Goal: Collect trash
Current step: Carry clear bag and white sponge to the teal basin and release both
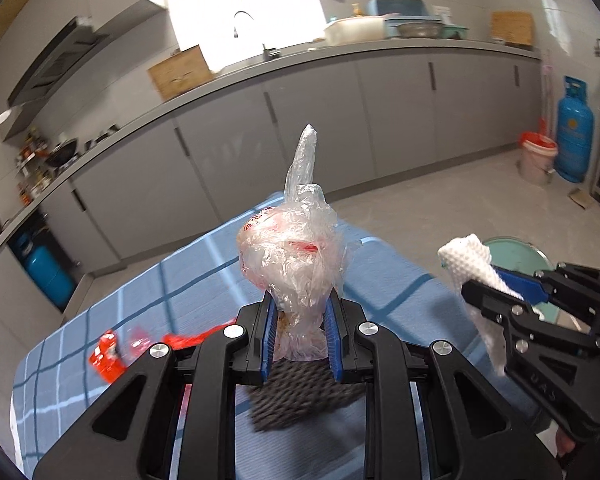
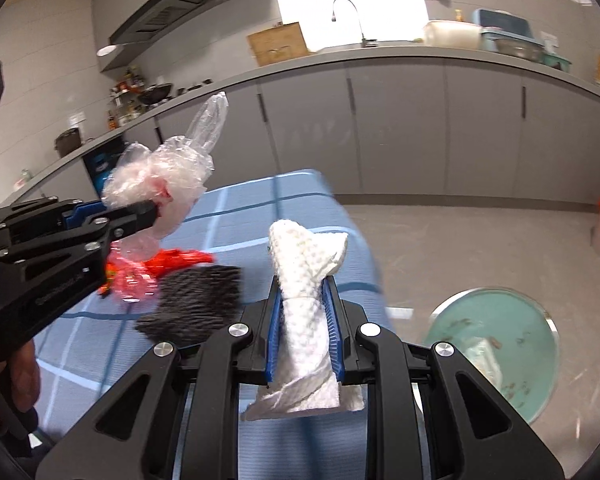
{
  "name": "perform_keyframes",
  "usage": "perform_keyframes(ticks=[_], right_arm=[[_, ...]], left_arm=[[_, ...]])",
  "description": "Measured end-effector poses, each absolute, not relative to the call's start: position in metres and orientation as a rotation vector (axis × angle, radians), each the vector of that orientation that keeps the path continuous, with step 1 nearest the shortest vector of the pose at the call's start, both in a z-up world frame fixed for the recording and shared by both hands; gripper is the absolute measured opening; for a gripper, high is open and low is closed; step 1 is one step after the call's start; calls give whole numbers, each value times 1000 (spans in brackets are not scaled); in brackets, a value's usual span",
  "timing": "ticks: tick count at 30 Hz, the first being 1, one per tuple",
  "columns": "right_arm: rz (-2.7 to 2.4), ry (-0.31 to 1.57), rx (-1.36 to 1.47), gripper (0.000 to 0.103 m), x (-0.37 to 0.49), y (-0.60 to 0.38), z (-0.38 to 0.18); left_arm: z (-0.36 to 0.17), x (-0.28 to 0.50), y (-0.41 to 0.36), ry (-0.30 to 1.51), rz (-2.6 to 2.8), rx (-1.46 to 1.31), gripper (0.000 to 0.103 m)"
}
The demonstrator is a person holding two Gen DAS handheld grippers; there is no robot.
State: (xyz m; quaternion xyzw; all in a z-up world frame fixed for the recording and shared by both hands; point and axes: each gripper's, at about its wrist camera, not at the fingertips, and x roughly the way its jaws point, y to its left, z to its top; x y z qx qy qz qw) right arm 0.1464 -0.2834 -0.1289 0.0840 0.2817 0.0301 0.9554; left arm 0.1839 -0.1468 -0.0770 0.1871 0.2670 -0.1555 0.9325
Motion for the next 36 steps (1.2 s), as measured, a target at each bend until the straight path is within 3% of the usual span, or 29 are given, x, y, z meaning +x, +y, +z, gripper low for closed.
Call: perform_keyframes(ticks=[14, 27, 29, 30, 31, 33, 34, 35, 36], right_arm=[[-255, 584, 192, 22, 128, -420, -146], [-305, 658, 244, 26, 140, -459, -187], [-316, 657, 250, 33, 140, -462, -192], [-320, 656, 255, 48, 140, -464, -194], [-326, 648, 261, 54, 138, -466, -195], [-343, 645, 261, 59, 137, -469, -197], [-350, 644, 264, 61, 135, -470, -198], [-359, 639, 271, 66, 133, -472, -198], [-364, 635, 277, 70, 132, -474, -199]], left_arm=[[-95, 177, -220, 545, -486, 440, 22], [-126, 170, -306, 586, -666, 453, 23], [-131, 167, -319, 588, -699, 467, 29], [-134, 166, -322, 581, -695, 470, 35], [-135, 166, -325, 578, -688, 470, 46], [-141, 169, -326, 587, -685, 479, 51], [-142, 171, -326, 590, -674, 483, 57], [-142, 173, -324, 593, -664, 483, 71], [-142, 175, -320, 589, -643, 474, 76]])
